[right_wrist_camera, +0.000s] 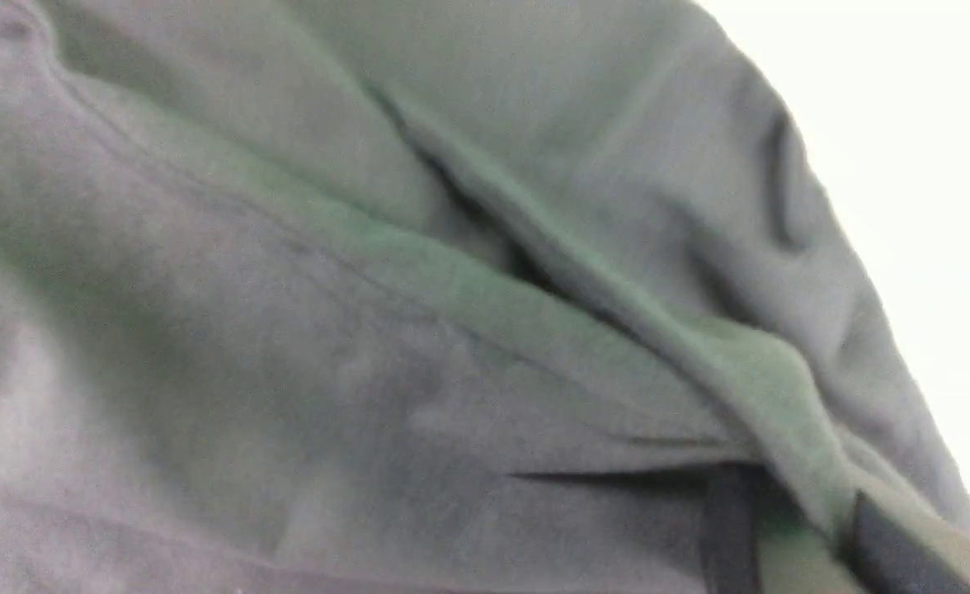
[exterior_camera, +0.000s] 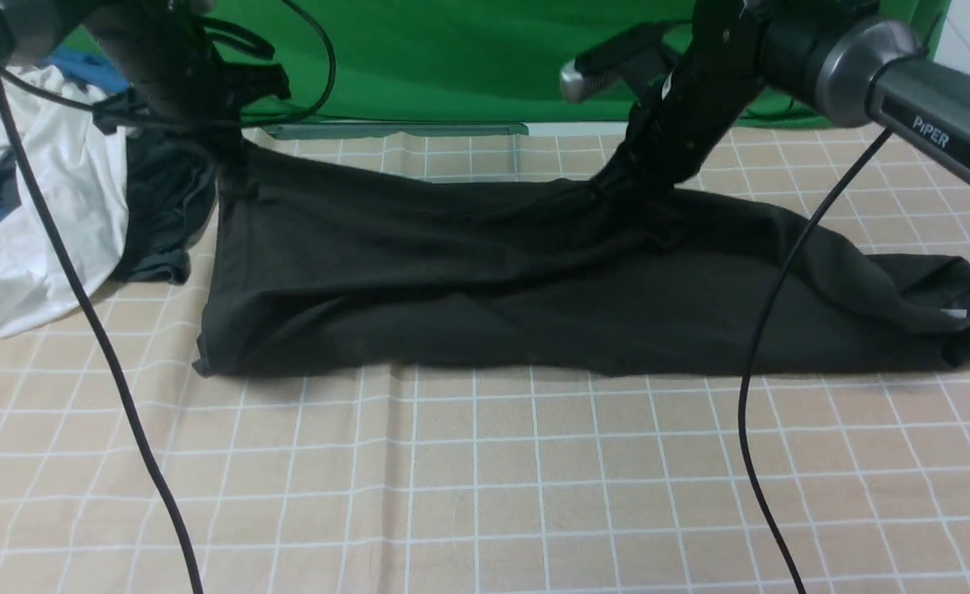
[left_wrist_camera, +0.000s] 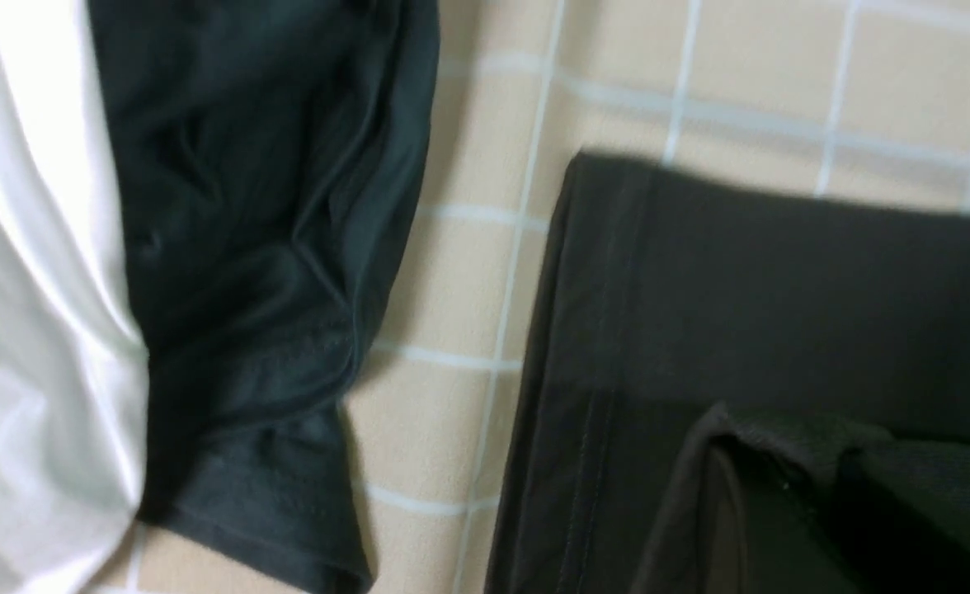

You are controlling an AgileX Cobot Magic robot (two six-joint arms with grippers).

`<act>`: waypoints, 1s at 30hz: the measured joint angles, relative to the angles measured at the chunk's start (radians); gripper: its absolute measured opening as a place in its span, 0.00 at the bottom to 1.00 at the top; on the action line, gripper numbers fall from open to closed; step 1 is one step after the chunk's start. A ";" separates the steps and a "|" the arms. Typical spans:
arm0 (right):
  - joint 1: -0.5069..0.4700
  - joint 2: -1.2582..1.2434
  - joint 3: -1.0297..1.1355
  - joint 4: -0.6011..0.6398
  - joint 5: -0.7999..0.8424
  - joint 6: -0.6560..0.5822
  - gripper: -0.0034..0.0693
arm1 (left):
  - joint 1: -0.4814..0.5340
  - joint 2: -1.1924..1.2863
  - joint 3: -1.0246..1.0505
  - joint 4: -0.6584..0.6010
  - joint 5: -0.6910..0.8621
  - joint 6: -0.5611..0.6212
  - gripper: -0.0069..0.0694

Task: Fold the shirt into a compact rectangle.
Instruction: 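Fold the black garment in half by bringing its near edge over to the far edge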

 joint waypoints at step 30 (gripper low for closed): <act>-0.032 0.114 -0.007 0.000 -0.395 -0.018 0.54 | 0.003 0.092 -0.009 0.080 -0.363 -0.001 0.43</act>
